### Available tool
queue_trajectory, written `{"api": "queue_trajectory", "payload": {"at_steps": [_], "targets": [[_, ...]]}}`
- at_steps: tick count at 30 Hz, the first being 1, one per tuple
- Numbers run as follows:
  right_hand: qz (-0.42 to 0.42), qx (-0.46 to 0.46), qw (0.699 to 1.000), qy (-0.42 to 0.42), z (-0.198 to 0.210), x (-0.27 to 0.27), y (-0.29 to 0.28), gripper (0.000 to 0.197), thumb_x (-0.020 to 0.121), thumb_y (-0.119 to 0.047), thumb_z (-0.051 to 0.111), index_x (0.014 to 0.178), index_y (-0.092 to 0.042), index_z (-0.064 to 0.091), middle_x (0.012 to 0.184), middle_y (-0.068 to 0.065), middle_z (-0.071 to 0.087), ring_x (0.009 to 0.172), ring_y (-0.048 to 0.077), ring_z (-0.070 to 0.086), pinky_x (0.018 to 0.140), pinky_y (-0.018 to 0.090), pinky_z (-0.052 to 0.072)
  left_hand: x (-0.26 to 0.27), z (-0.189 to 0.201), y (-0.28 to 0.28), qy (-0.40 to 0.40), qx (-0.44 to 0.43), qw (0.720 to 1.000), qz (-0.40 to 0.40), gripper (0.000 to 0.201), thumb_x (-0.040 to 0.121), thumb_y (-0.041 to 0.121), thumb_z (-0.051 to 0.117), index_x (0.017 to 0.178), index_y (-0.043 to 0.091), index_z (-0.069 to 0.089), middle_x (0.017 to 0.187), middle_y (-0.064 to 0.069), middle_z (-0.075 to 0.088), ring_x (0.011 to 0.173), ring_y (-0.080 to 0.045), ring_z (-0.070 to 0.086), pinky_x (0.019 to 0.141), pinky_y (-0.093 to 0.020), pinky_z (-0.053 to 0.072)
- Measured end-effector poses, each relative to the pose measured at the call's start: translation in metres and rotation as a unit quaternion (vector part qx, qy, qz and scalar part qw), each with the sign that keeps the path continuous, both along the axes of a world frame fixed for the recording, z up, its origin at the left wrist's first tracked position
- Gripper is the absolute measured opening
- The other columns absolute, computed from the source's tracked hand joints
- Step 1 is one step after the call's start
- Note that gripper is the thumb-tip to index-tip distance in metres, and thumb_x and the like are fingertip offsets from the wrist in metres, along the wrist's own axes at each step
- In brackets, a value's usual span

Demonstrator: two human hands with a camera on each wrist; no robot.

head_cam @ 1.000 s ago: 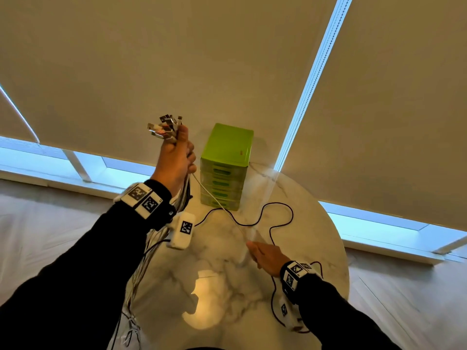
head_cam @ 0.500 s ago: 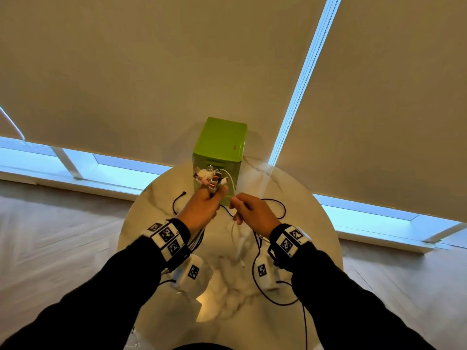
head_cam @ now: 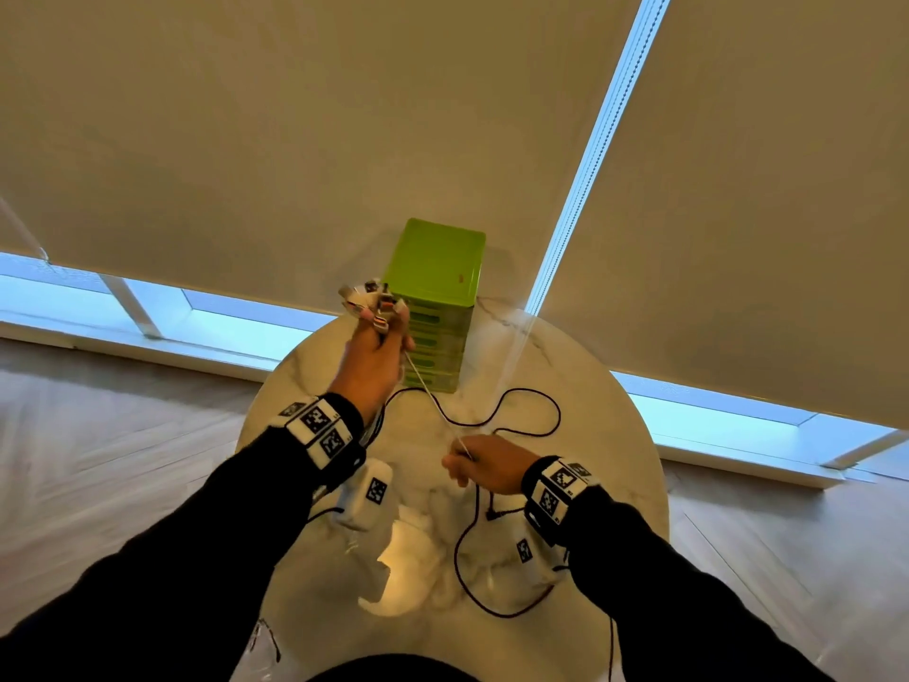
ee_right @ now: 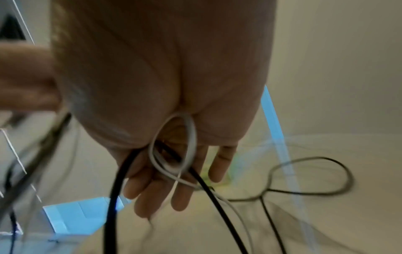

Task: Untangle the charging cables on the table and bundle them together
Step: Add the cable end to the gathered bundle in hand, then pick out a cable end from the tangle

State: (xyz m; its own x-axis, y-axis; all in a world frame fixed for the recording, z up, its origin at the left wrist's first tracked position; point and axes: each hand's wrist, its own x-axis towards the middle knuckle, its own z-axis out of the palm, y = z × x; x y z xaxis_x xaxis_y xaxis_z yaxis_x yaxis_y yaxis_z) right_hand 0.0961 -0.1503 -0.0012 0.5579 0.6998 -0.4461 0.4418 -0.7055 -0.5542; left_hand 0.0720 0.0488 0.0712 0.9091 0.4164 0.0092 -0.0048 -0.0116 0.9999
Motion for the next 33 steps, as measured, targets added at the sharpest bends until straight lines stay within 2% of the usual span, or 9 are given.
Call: {"api": "queue_trajectory", "payload": {"at_steps": [5, 7, 11, 15, 20, 23, 26, 31, 33], "targets": [[-0.08, 0.004, 0.997, -0.005, -0.023, 0.004, -0.028, 0.028, 0.104, -0.04, 0.046, 0.086, -0.021, 0.052, 0.082, -0.005, 0.053, 0.082, 0.018, 0.051, 0.079, 0.033, 0.039, -0.003, 0.019, 0.033, -0.01, 0.005, 0.999, 0.048, 0.025, 0.103, 0.048, 0.047, 0.088, 0.027, 0.051, 0.066, 0.008, 0.049, 0.054, -0.007, 0.041, 0.053, -0.027, 0.035], [-0.083, 0.025, 0.995, -0.058, -0.026, 0.013, -0.033, 0.014, 0.102, -0.036, 0.053, 0.099, -0.023, 0.057, 0.101, 0.001, 0.056, 0.096, 0.02, 0.052, 0.092, 0.038, 0.043, -0.005, 0.019, 0.037, -0.016, 0.009, 0.998, 0.063, 0.025, 0.103, 0.046, 0.047, 0.088, 0.027, 0.049, 0.066, 0.006, 0.045, 0.055, -0.009, 0.04, 0.054, -0.029, 0.034], [-0.073, 0.113, 0.977, -0.164, -0.019, 0.018, -0.026, 0.035, 0.093, -0.039, 0.068, 0.125, -0.026, 0.063, 0.138, 0.005, 0.049, 0.129, 0.023, 0.041, 0.11, 0.033, 0.03, -0.008, 0.014, 0.03, -0.024, 0.02, 0.998, 0.048, 0.016, 0.104, 0.043, 0.046, 0.095, 0.031, 0.051, 0.07, 0.003, 0.051, 0.064, -0.011, 0.046, 0.058, -0.029, 0.038], [0.041, 0.156, 0.986, -0.037, 0.005, 0.001, 0.005, 0.048, 0.091, -0.018, 0.069, 0.136, -0.022, 0.053, 0.137, -0.002, 0.051, 0.123, 0.013, 0.049, 0.096, 0.014, 0.039, -0.003, -0.003, 0.016, -0.021, 0.043, 0.999, 0.023, 0.02, 0.103, 0.044, 0.049, 0.092, 0.03, 0.056, 0.066, 0.003, 0.051, 0.064, -0.014, 0.049, 0.059, -0.032, 0.039], [0.103, 0.11, 0.986, 0.07, 0.004, -0.014, 0.031, 0.073, 0.082, 0.012, 0.052, 0.147, -0.019, 0.041, 0.149, -0.001, 0.045, 0.129, 0.015, 0.049, 0.083, 0.008, 0.043, -0.002, -0.004, 0.008, -0.034, 0.048, 0.998, -0.013, 0.017, 0.102, 0.046, 0.052, 0.09, 0.035, 0.06, 0.07, 0.003, 0.048, 0.067, -0.016, 0.044, 0.06, -0.033, 0.036], [0.05, 0.09, 0.994, -0.034, 0.009, -0.005, 0.032, 0.072, 0.08, 0.015, 0.044, 0.14, -0.024, 0.05, 0.145, -0.001, 0.05, 0.128, 0.018, 0.05, 0.102, 0.029, 0.046, -0.005, -0.004, 0.012, -0.039, 0.044, 0.998, -0.019, 0.016, 0.096, 0.052, 0.053, 0.084, 0.046, 0.063, 0.063, 0.014, 0.049, 0.063, -0.01, 0.04, 0.063, -0.033, 0.033], [-0.047, 0.003, 0.97, -0.238, 0.013, 0.009, 0.026, 0.057, 0.084, 0.006, 0.048, 0.132, -0.023, 0.055, 0.14, 0.002, 0.052, 0.121, 0.028, 0.053, 0.097, 0.044, 0.047, -0.009, 0.0, 0.016, -0.046, 0.044, 0.998, -0.013, 0.016, 0.104, 0.039, 0.05, 0.09, 0.036, 0.059, 0.061, 0.011, 0.046, 0.063, 0.003, 0.04, 0.069, -0.034, 0.034], [0.028, 0.16, 0.972, -0.169, 0.021, 0.002, 0.036, 0.048, 0.085, -0.029, 0.062, 0.132, -0.023, 0.057, 0.141, 0.002, 0.051, 0.132, 0.022, 0.043, 0.108, 0.04, 0.034, -0.017, 0.002, 0.011, -0.042, 0.053, 0.997, -0.029, 0.028, 0.106, 0.035, 0.047, 0.109, 0.009, 0.056, 0.1, -0.035, 0.046, 0.092, -0.054, 0.045, 0.09, -0.067, 0.039], [0.073, 0.148, 0.974, -0.156, 0.017, -0.012, 0.053, 0.046, 0.091, -0.038, 0.063, 0.133, -0.021, 0.056, 0.139, 0.004, 0.055, 0.128, 0.023, 0.046, 0.104, 0.041, 0.034, -0.019, 0.002, 0.007, -0.025, 0.055, 0.998, -0.032, 0.041, 0.106, 0.035, 0.046, 0.12, -0.003, 0.051, 0.109, -0.042, 0.048, 0.107, -0.058, 0.044, 0.096, -0.068, 0.038]]}}
